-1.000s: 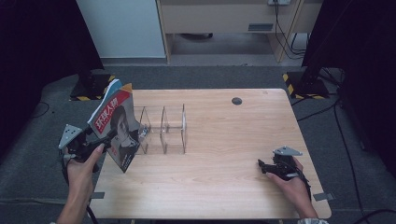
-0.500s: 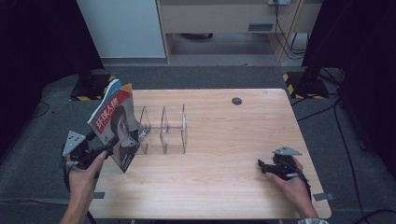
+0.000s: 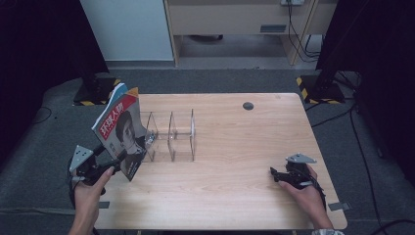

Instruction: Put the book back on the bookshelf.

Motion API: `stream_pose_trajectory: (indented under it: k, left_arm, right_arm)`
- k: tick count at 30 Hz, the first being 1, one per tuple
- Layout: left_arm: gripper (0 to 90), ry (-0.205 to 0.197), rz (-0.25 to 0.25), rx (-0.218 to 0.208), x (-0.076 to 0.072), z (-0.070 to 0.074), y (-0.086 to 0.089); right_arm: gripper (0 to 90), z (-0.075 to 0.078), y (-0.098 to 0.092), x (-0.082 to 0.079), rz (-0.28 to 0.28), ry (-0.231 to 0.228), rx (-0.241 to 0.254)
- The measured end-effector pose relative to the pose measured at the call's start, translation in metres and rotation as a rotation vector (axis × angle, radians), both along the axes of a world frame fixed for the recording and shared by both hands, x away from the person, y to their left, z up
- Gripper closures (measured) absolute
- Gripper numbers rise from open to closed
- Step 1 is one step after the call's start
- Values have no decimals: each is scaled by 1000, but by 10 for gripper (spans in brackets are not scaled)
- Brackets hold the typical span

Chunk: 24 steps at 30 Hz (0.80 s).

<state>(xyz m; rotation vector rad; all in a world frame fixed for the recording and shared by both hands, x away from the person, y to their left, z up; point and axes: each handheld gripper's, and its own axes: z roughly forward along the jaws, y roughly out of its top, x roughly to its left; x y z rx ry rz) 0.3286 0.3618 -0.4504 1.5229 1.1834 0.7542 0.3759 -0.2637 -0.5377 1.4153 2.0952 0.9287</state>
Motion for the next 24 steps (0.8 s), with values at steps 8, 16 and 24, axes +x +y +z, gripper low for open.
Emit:
stream_pose_trajectory:
  k: [8,16,24]
  left_arm:
    - [88,22,-6,-18,-11,-16,-2]
    - [93,43,-21,-14,-21,-28,-6]
    - [99,48,-13,4,-31,-34,-10]
  right_arm:
    - [213,0,0,0,2,-2,-2]
    - [213,0,0,0,0,-1,-2]
    - [213,0,0,0,2,-1,-1]
